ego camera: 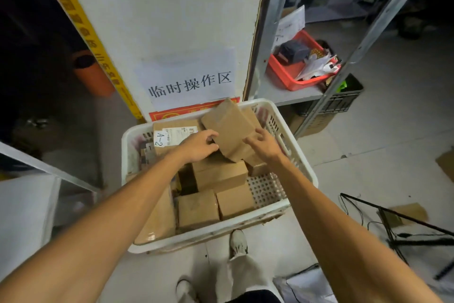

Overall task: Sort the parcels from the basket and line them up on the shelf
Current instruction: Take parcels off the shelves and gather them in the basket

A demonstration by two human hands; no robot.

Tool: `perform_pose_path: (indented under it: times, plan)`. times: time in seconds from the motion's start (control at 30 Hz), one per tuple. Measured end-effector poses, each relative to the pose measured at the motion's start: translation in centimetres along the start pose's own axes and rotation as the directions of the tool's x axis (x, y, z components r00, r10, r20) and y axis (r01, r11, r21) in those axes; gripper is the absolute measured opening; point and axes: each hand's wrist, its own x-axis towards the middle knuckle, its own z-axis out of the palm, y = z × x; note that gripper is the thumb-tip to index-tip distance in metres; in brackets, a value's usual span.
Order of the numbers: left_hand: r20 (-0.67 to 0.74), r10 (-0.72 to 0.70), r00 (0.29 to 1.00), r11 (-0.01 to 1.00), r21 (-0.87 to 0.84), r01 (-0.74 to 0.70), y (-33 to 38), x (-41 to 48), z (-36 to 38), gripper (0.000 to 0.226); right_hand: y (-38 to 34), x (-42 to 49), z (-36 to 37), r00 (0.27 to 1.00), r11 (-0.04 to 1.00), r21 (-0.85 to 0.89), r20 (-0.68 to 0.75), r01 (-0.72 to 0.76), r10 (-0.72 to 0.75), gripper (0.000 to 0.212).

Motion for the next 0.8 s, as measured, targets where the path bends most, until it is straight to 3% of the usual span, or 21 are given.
perform_pose_path:
  times: [0.2, 0.43, 0.6, 0.8]
  plan:
    - [0.008, -0.077, 0.997, 0.995, 0.059, 0.077, 0.2, 5.7, 2.3, 0.048, 0.9, 7.4, -2.9, 0.999, 0.993, -0.118, 0.044, -0.018, 0.024, 0.055]
    - [-0.026, -0.201, 0.979, 0.979, -0.026, 0.2, -2.1, 9.9, 5.1, 0.053, 3.1, 13.5, -1.8, 0.993, 0.981, -0.188, 0.113, 0.041, -0.02, 0.048]
    - [-0.123, -0.256, 0.959, 0.914, -0.353, 0.199, -2.8, 11.1, 7.2, 0.035, 5.5, 15.1, -0.5, 0.998, 0.989, -0.139, 0.047, 0.046, -0.039, 0.064]
    - [-0.055, -0.369, 0.928, 0.772, -0.574, 0.273, -2.1, 10.8, 8.4, 0.052, 5.8, 15.1, -0.6, 0.998, 0.998, -0.049, 0.057, 0.026, -0.024, 0.077]
